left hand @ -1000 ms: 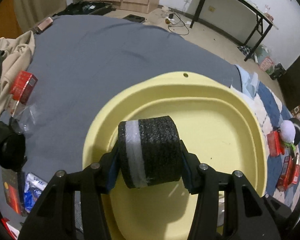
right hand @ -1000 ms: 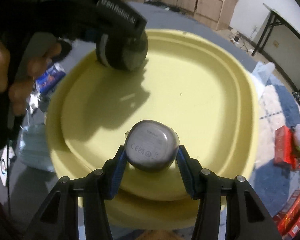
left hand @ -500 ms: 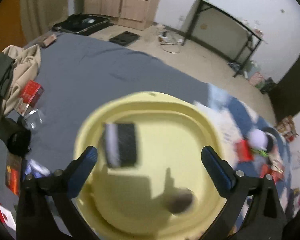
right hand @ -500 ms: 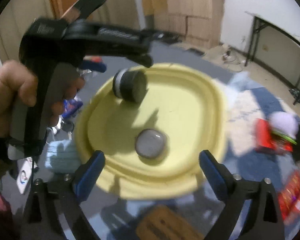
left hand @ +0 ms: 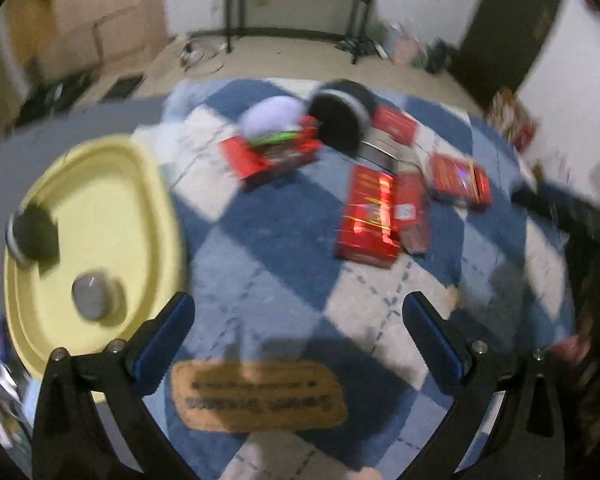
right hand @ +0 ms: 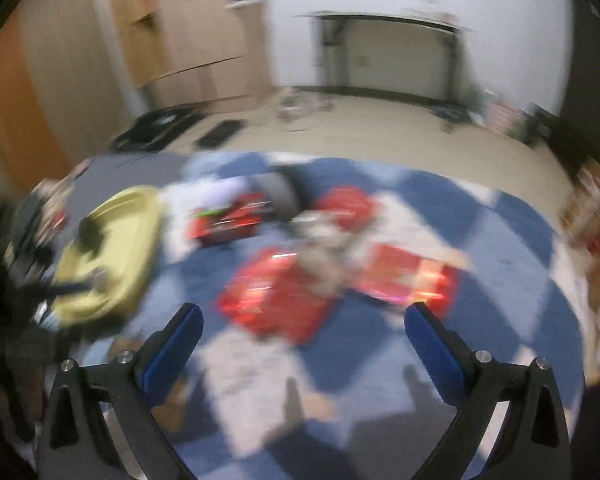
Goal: Organize rigid objects
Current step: 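Grasp the red-white cigarette pack with left tool while right tool grasps red pack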
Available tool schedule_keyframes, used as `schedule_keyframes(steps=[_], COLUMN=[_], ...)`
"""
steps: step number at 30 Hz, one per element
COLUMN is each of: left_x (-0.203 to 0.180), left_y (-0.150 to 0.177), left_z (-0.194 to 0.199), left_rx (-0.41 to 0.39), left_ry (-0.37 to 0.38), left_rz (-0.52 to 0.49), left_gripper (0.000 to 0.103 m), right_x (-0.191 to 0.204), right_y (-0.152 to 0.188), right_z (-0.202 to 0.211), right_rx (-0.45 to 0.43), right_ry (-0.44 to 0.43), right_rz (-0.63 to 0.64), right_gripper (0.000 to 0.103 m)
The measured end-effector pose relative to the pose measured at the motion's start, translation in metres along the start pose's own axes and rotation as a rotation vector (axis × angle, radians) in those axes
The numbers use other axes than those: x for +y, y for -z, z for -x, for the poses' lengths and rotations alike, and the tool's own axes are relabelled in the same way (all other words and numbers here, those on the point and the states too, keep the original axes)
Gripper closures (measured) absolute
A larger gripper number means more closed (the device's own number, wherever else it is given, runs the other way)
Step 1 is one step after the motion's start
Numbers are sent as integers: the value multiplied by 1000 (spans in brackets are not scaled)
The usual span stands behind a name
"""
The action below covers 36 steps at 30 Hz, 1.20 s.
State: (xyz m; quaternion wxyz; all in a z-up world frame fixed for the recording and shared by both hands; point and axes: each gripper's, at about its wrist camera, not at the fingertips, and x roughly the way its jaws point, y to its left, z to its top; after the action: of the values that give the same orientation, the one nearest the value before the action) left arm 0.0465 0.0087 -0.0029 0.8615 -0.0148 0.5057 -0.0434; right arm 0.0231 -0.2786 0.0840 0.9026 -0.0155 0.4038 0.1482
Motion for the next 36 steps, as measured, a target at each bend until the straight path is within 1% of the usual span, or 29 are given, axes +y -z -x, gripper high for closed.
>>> schedule_keyframes(steps=[1, 2, 3, 5, 6, 8, 9, 11, 13, 14, 16, 17, 19, 21, 23, 25, 26, 27, 28, 29, 31, 33, 36], left_x=[-13, -23, -38, -60, -73, -89, -96, -107, -111, -113, -114, -115, -119, -121, -117, -111, -108, -106, -107, -107, -102, -87, -61], left_y=[-2, -3, -5, -8, -9, -8, -8, -8, -9, -11, -17, -20, -25, -29, -35, -41, -43, -45, -47, -48, -51, -54, -53], left_z=[-2, -4, -5, -13, -23, -38, -47, -63, -74, -79, -89, -95, -104, -110, -114, -117, -117, -119, -118, -117, -109, -96, -76], left_rx=[-14, -30, -55, -91, -108, -118, -116, -139, -147, -151, -150, -147, -142, -153, -153, -154, -152, -147, -153, -167, -176, -181, -164], left_ry=[-15, -23, -28, -59, -84, -136, -162, -223, -267, -283, -284, -293, -291, -309, -295, -271, -264, -258, -262, -267, -234, -188, -108], left_rz=[-32, -58, -85, -146, -202, -272, -302, -365, -407, -419, -432, -440, -447, -455, -435, -390, -382, -380, -382, -385, -364, -300, -206], left_gripper=[0, 0, 0, 0, 0, 0, 0, 0, 0, 0, 0, 0, 0, 0, 0, 3, 13, 29, 35, 44, 44, 44, 44], right_x=[-19, -25, -38, -54, -61, -69, -71, -77, -77, -76, -76, -77, -76, -78, -82, -84, -83, -82, -81, -81, -83, -83, -88], right_y=[-2, -5, -6, -9, -11, -16, -20, -28, -38, -44, -47, -50, -51, -52, -52, -51, -51, -51, -51, -49, -47, -43, -38], right_z=[-4, -5, -11, -24, -32, -49, -59, -76, -93, -103, -132, -139, -152, -164, -170, -173, -173, -174, -174, -175, -174, -170, -161], right_rx=[15, 20, 25, 42, 56, 79, 94, 107, 125, 147, 189, 207, 228, 252, 255, 251, 250, 241, 233, 225, 205, 193, 171], right_ry=[35, 44, 41, 31, 23, 11, 4, -7, 5, 17, 16, 15, 20, 25, 28, 37, 46, 56, 60, 58, 48, 41, 27], right_rz=[-65, -109, -178, -272, -312, -357, -373, -372, -332, -303, -280, -274, -262, -262, -271, -260, -248, -229, -219, -218, -227, -239, -273], right_gripper=[0, 0, 0, 0, 0, 0, 0, 0, 0, 0, 0, 0, 0, 0, 0, 2, 4, 6, 6, 7, 7, 8, 8])
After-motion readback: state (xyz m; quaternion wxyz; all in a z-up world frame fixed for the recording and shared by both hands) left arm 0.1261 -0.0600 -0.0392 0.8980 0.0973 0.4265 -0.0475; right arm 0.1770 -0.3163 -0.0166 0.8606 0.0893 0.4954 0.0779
